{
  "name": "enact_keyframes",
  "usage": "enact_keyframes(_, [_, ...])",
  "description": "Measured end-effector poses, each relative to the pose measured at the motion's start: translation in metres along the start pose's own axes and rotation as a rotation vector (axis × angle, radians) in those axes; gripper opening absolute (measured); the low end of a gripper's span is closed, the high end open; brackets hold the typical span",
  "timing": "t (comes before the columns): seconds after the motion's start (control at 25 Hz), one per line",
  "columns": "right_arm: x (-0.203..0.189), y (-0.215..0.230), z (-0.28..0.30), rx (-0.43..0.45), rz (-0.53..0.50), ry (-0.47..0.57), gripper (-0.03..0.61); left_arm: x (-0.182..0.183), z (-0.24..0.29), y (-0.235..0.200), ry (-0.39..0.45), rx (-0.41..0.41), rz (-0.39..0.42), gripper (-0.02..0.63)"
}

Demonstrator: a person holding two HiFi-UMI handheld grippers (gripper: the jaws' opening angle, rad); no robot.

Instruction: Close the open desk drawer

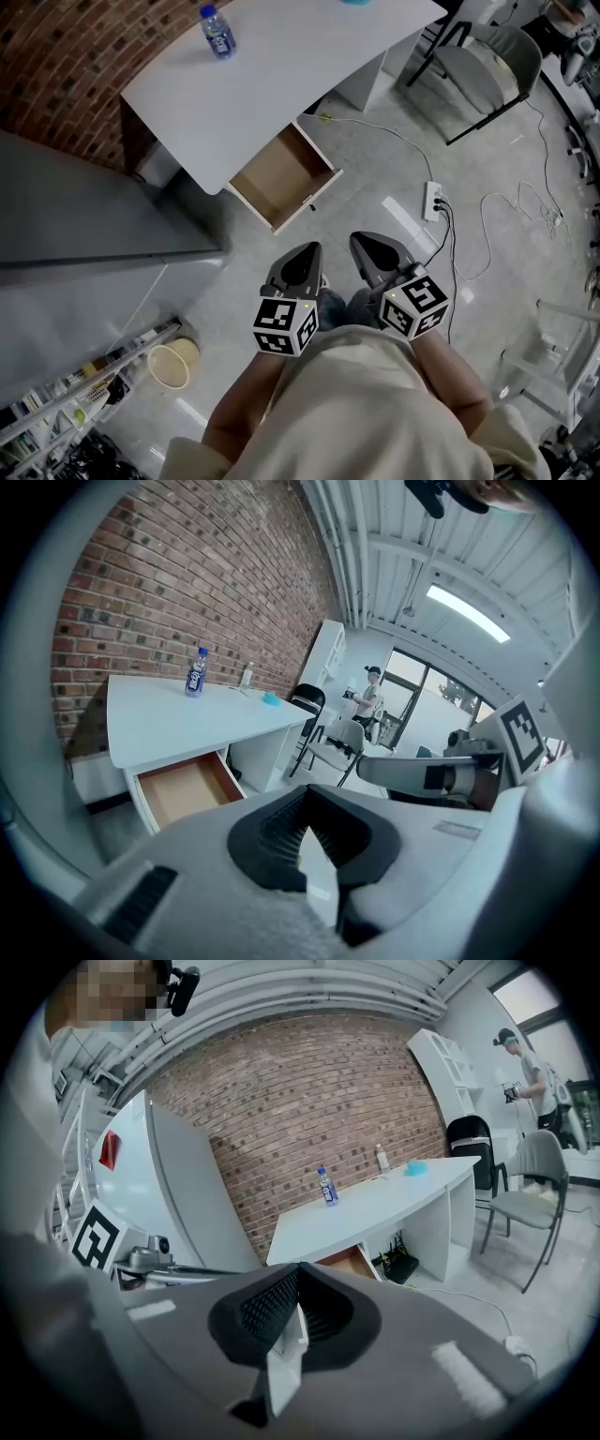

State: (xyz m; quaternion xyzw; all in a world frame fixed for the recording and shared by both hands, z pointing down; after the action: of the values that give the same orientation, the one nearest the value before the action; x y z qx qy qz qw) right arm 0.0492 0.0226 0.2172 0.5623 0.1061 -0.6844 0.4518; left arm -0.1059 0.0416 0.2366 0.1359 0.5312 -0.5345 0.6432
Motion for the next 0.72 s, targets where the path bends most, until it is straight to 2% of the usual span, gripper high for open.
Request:
enact_keyframes(0.4, [-0.022,0.042,0.043,0.061,0.041,-0.06,0.002,-0.033,0.037,-0.021,-0.01,0.108,-0.062,0.002])
enact_keyframes(0.72, [-0.06,0.09,0.083,0.089,0.059,-0.122,0.002,-0.08,0.076,-0.045,0.007,0.213,-0.148,0.002])
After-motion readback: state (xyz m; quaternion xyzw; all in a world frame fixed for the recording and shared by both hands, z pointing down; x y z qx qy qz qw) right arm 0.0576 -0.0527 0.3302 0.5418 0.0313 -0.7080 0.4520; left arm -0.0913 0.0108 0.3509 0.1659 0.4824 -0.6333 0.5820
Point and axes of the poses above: the fingertips, and each gripper's own axes: z forward along the fingers, y to its right, x out of its top, the point moved 8 cm from there along -z, backward along the fingers, and after that the axes turned 2 degrees about y, right-handed, at the moved point
